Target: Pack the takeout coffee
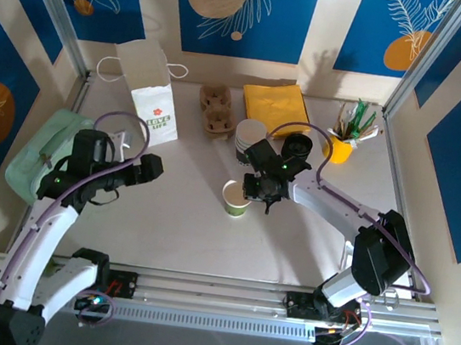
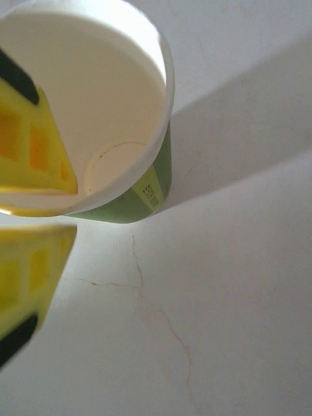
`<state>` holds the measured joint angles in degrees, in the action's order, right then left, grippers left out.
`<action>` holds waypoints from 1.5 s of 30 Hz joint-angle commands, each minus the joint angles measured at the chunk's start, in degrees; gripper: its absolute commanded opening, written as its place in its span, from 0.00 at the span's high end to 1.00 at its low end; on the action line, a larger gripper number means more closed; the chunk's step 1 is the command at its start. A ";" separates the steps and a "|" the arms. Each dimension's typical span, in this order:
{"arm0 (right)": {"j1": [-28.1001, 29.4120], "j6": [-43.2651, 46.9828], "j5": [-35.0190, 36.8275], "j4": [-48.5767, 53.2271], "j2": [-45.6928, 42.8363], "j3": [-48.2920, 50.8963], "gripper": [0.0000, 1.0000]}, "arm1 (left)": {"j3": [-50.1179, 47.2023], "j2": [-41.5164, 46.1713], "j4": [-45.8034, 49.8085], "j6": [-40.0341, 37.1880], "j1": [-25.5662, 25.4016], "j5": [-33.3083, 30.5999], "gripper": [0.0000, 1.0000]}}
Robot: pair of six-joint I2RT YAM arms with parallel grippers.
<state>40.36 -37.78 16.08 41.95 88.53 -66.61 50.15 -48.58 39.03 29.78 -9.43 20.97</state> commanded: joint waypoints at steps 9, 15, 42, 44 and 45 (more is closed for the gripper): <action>-1.15 0.47 -0.22 4.84 -4.78 -3.43 0.50 | 0.71 -4.16 -2.73 0.54 -8.49 -3.50 0.02; -2.65 2.44 4.43 4.47 -9.83 -2.80 0.35 | 1.61 -6.22 -3.62 0.73 -12.40 -5.84 0.02; -23.50 -0.87 13.02 -0.35 9.09 -15.13 0.36 | 4.26 -5.13 -1.85 0.88 -16.65 -9.47 0.02; -24.42 -1.32 12.40 -0.06 11.49 -16.90 0.36 | 4.08 -4.32 -1.94 0.83 -16.63 -10.01 0.02; -24.78 -1.49 12.31 0.13 12.53 -17.80 0.36 | 3.99 -4.00 -1.86 0.87 -16.67 -10.23 0.02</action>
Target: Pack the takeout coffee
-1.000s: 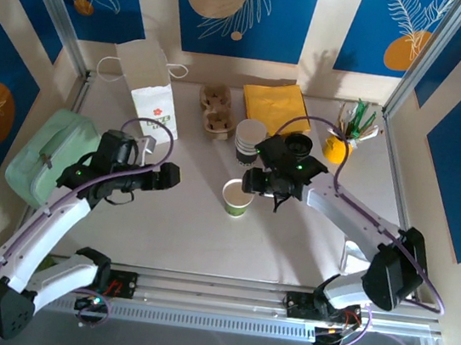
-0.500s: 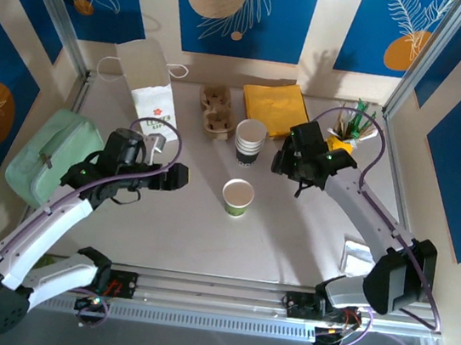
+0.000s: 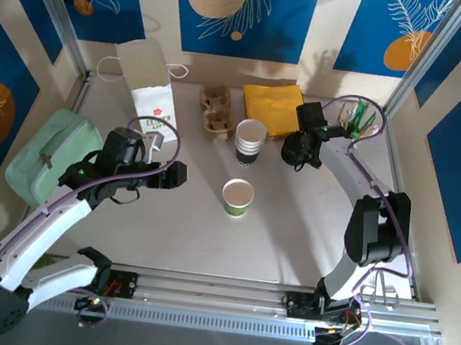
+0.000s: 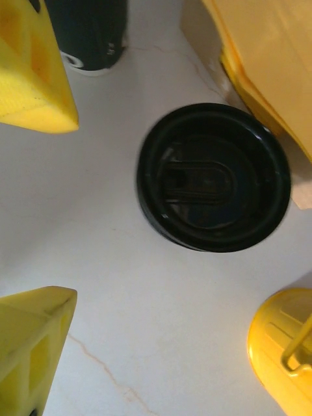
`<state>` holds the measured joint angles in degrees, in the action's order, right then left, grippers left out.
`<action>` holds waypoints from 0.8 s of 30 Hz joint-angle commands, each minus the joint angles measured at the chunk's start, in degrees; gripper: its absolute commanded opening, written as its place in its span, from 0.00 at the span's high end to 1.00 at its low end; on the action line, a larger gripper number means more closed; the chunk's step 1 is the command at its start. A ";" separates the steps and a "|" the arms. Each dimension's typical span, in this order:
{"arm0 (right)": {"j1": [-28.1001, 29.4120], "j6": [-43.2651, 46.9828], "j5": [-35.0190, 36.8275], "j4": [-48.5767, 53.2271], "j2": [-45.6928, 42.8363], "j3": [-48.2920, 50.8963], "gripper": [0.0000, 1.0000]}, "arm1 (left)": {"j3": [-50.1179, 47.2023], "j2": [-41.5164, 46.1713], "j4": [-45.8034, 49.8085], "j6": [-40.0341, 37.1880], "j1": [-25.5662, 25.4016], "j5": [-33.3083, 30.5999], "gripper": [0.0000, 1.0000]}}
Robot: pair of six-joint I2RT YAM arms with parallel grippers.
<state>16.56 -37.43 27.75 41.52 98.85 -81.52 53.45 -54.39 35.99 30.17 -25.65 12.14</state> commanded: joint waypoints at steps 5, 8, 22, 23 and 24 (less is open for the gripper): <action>-2.93 -2.62 -0.41 2.68 6.96 -7.36 0.36 | 0.69 2.43 2.52 0.20 -0.45 -2.47 0.02; -3.35 -2.60 -0.65 3.03 8.42 -8.70 0.36 | -0.07 3.14 2.34 0.32 -0.45 -2.73 0.02; -4.81 -0.85 -2.03 2.19 13.21 -11.48 0.42 | -0.10 4.47 3.21 0.28 -0.44 -4.33 0.01; -4.80 -0.82 -1.55 2.10 13.05 -11.13 0.42 | -0.10 4.38 3.13 0.32 -0.45 -4.24 0.01; -4.86 -0.73 -1.18 1.79 12.88 -10.77 0.42 | -0.02 4.30 3.08 0.34 -0.45 -4.23 0.01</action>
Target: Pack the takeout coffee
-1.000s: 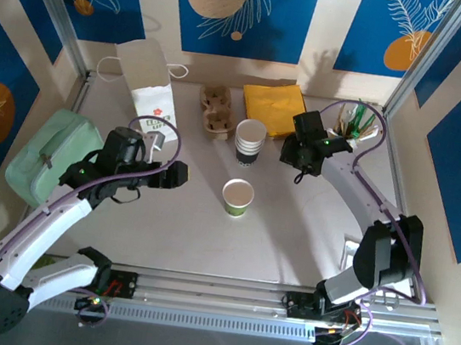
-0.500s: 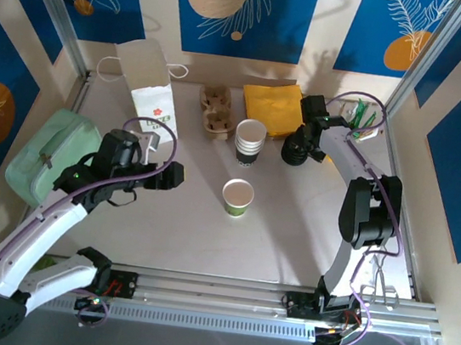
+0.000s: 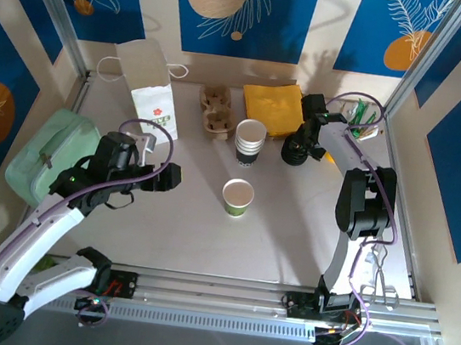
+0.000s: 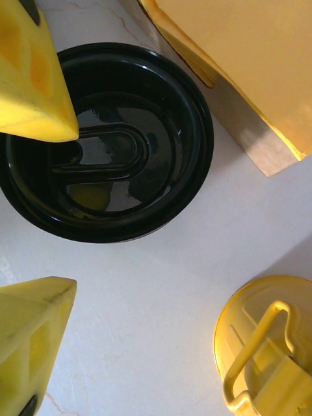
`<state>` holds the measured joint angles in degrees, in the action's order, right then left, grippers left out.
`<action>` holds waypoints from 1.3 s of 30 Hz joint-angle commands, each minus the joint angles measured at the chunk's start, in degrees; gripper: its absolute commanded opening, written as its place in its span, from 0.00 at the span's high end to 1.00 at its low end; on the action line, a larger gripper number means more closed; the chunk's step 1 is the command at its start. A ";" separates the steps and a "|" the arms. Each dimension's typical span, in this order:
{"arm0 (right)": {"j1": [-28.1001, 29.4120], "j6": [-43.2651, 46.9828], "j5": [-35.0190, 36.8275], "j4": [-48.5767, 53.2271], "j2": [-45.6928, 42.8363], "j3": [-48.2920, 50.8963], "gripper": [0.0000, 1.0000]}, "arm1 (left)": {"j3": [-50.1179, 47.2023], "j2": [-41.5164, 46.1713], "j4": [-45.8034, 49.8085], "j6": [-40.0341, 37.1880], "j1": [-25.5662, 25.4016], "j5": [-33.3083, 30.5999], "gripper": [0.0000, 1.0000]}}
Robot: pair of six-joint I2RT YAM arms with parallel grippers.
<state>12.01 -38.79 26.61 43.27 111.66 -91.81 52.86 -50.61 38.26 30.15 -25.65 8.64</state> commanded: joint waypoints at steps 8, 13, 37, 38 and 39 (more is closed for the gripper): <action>-1.52 0.20 -1.22 -1.43 -0.39 0.75 0.46 | -0.13 0.51 0.24 1.02 -0.45 -0.49 0.01; -1.90 -0.23 -1.93 -1.82 0.01 0.70 0.51 | 0.21 0.27 0.02 1.18 -0.45 -0.30 0.01; -2.80 -1.74 -4.66 -1.03 3.27 -0.34 0.63 | 0.75 -1.18 0.17 1.12 -0.45 -0.04 0.01; -2.89 -1.73 -4.56 -0.91 3.28 -0.43 0.63 | 0.99 -1.27 0.47 0.97 -0.45 0.06 0.01; -2.92 -1.73 -4.55 -0.95 3.25 -0.53 0.63 | 1.18 -1.41 0.67 0.80 -0.45 0.06 0.00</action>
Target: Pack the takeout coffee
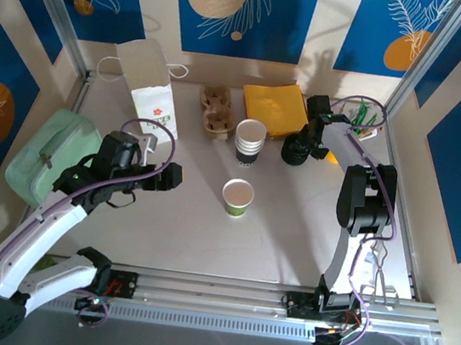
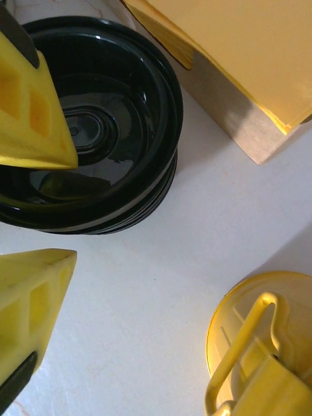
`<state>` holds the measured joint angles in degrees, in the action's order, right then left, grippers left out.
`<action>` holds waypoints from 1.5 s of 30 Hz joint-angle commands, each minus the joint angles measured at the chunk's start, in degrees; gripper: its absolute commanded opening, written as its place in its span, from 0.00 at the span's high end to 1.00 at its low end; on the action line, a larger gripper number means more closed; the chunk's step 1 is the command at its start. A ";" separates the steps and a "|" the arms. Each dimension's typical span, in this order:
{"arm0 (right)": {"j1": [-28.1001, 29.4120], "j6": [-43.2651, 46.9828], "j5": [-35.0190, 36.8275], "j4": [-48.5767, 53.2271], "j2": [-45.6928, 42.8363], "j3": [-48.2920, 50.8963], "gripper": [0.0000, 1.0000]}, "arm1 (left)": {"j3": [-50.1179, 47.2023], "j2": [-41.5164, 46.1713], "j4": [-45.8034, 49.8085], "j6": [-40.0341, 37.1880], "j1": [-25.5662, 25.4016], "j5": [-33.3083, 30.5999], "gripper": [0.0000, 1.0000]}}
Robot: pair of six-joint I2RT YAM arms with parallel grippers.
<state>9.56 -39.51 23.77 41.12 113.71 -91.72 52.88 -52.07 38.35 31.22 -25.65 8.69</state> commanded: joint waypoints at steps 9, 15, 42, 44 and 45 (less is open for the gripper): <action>-0.75 -1.08 -1.96 1.07 1.73 -0.95 0.67 | 1.26 0.45 0.93 -0.50 -0.39 -0.25 0.00; -0.69 -1.44 -2.64 0.62 1.89 -0.67 0.71 | 0.77 0.18 0.58 -0.60 -0.45 0.53 0.00; 1.60 2.30 -4.74 1.79 -8.44 1.37 0.85 | 1.68 0.77 0.80 -1.09 -0.45 0.88 0.00; 2.18 3.20 -4.60 2.44 -10.35 1.71 0.85 | 1.78 0.83 0.94 -1.11 -0.45 1.06 0.00; 2.44 3.64 -4.60 2.60 -11.54 1.98 0.85 | 1.85 0.99 0.90 -1.04 -0.45 1.24 0.00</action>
<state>11.14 -37.74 20.47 41.56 106.26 -90.89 52.99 -52.07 38.61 31.03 -25.65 8.86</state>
